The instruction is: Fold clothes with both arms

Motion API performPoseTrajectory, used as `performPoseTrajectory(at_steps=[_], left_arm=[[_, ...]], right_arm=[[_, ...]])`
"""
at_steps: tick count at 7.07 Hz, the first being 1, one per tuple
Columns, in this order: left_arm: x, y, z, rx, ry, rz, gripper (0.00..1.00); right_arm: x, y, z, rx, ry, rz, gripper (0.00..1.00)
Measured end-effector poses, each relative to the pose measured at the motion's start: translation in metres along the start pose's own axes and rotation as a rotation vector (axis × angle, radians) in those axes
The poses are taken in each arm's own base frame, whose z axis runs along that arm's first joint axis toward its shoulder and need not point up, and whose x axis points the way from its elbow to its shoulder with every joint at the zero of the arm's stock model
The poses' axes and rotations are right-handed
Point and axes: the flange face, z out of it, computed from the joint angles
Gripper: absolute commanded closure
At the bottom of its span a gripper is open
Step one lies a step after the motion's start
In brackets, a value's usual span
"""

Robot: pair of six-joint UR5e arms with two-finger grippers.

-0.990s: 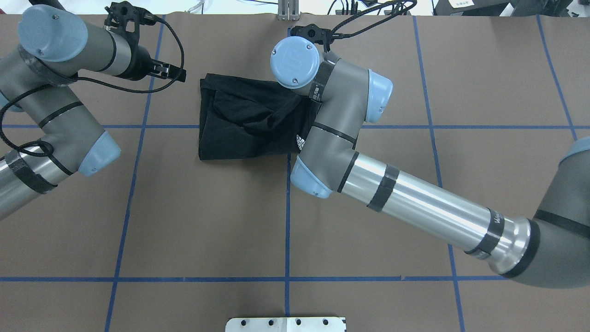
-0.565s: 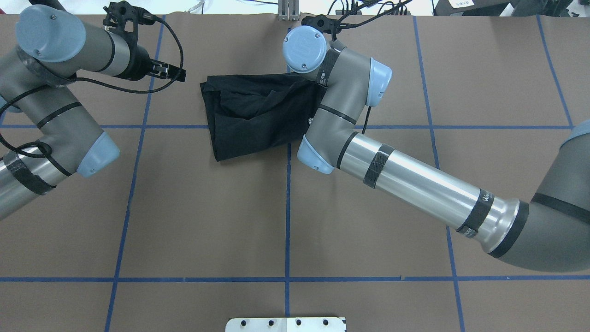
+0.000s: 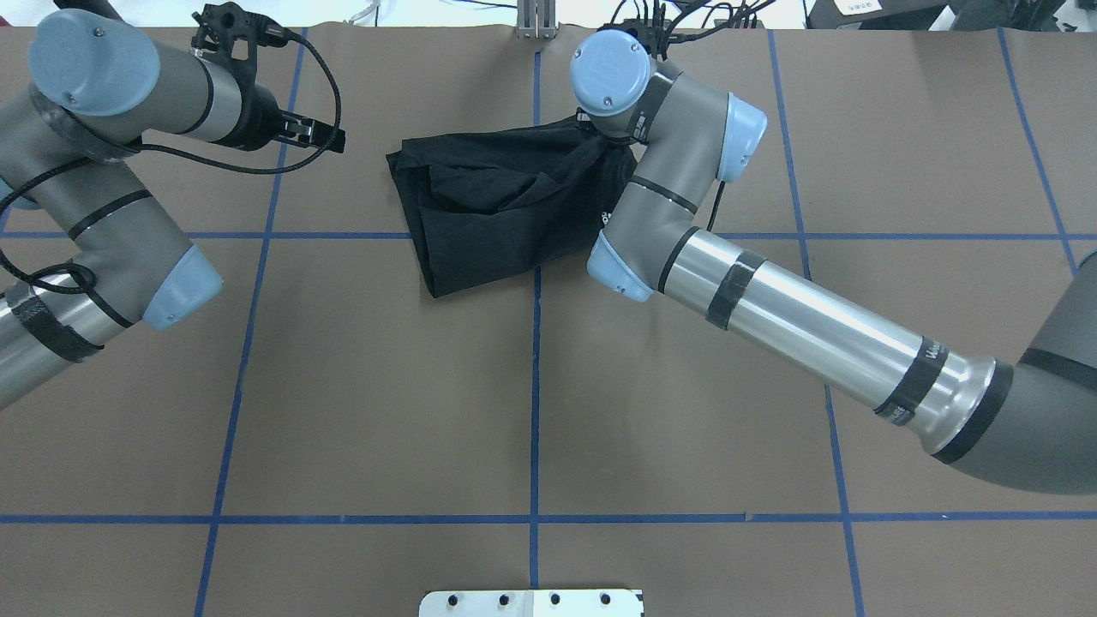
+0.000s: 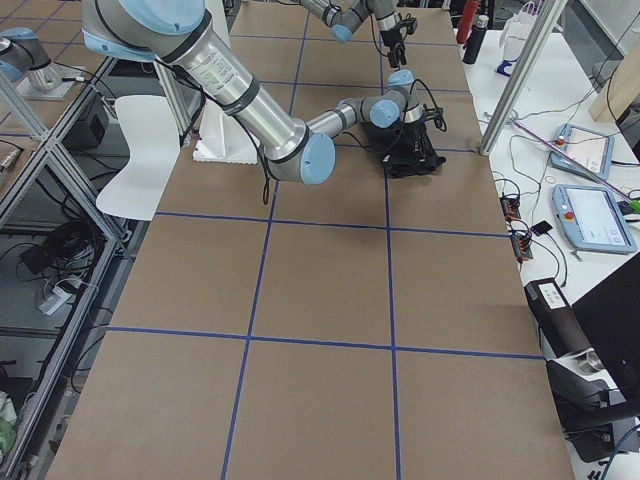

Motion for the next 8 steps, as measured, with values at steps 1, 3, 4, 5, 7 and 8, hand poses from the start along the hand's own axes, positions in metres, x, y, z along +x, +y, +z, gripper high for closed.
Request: performPoseTrajectory(at_steps=[1, 3, 4, 5, 7, 8], left_arm=[[0.0, 0.0, -0.004, -0.009, 0.01, 0.001, 0.0], [-0.007, -0.003, -0.03, -0.046, -0.004, 0.031, 0.0], [-0.016, -0.006, -0.053, -0.07, -0.045, 0.097, 0.0], [-0.035, -0.006, -0.081, -0.091, -0.09, 0.168, 0.0], [-0.108, 0.006, -0.135, -0.138, -0.132, 0.241, 0.0], [-0.153, 0.02, -0.153, -0.171, -0.135, 0.227, 0.0]], right_arm=[[0.011, -0.021, -0.024, -0.072, -0.016, -0.027, 0.0], [0.068, -0.034, -0.06, -0.149, -0.021, -0.105, 0.0], [0.124, -0.032, -0.071, -0.176, -0.047, -0.152, 0.0], [0.186, -0.031, -0.085, -0.199, -0.068, -0.208, 0.0], [0.317, -0.026, -0.108, -0.239, -0.079, -0.307, 0.0], [0.39, -0.022, -0.111, -0.262, -0.073, -0.334, 0.0]])
